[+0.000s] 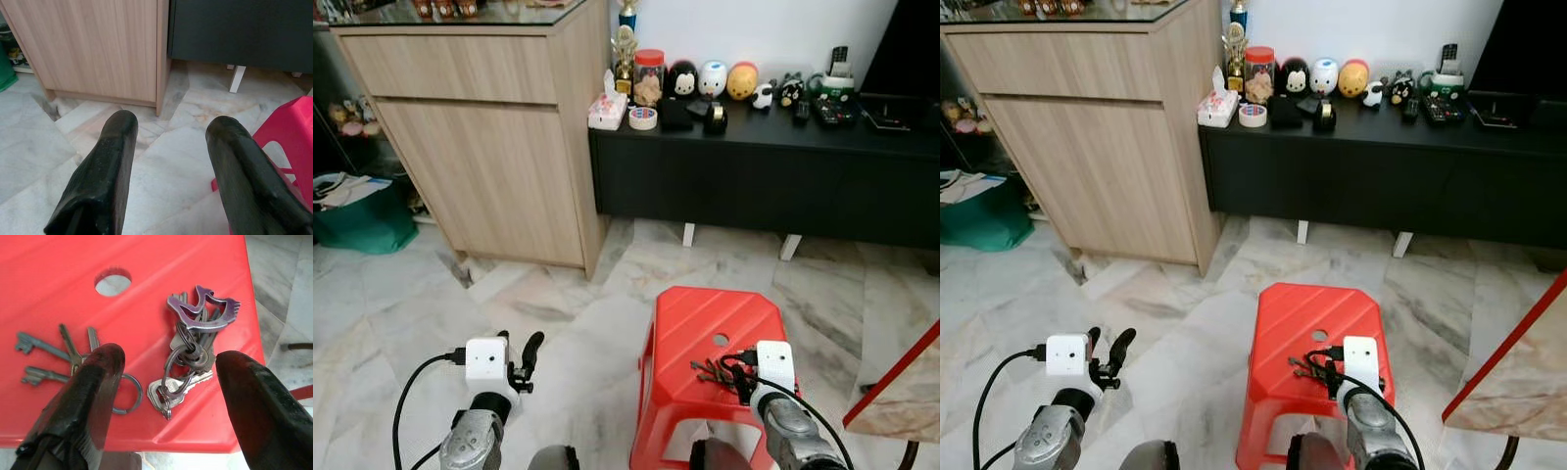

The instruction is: Hang keys on a hook

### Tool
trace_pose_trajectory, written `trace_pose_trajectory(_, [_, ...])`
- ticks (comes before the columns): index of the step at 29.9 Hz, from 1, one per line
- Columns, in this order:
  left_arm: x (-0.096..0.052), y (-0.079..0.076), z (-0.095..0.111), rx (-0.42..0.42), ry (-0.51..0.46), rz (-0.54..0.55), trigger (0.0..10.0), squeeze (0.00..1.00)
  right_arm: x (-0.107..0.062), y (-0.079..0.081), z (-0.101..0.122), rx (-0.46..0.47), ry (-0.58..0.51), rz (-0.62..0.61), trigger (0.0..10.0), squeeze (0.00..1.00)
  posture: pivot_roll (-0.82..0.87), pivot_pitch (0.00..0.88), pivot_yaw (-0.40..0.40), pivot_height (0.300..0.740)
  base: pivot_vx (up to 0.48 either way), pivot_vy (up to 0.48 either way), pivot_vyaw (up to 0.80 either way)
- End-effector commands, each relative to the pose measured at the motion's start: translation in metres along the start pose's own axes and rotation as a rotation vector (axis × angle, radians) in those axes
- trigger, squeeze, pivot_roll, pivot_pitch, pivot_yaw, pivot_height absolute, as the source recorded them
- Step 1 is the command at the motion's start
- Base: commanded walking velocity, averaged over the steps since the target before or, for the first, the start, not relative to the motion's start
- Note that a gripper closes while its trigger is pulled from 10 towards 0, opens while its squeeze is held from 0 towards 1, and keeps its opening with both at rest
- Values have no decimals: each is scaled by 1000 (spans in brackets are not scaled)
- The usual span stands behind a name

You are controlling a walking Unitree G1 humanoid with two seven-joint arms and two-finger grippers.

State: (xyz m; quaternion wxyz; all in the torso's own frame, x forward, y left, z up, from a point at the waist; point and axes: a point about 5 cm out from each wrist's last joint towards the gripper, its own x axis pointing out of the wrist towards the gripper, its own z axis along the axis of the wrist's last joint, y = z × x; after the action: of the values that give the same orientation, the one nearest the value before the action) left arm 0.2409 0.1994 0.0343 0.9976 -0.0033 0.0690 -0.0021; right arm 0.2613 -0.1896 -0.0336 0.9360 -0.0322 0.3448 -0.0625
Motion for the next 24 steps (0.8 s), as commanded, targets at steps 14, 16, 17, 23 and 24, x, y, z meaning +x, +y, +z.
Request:
trace_pose_trajectory(14, [-1, 2, -5, 5, 30, 6, 10000, 0, 1, -9, -4, 5, 53, -58, 4863, 0, 35, 44, 7, 618, 0, 0, 0])
trace_pose_trajectory(16, [-1, 2, -5, 4, 30, 6, 10000, 0, 1, -9, -4, 7, 53, -61, 4627, 0, 36, 45, 6, 618, 0, 0, 0])
trace_pose_trajectory(17, [-2, 2, -5, 3, 29, 7, 10000, 0, 1, -11, -4, 9, 53, -68, 2118, 0, 37, 47, 6, 618, 0, 0, 0])
trace_pose_trajectory(23, [-3, 2, -5, 3, 29, 8, 10000, 0, 1, -12, -5, 13, 66, -71, 10000, 0, 39, 57, 8, 618, 0, 0, 0])
trace_pose_trajectory(24, [-3, 2, -5, 3, 29, 8, 10000, 0, 1, -12, -5, 13, 66, -71, 10000, 0, 39, 57, 8, 618, 0, 0, 0])
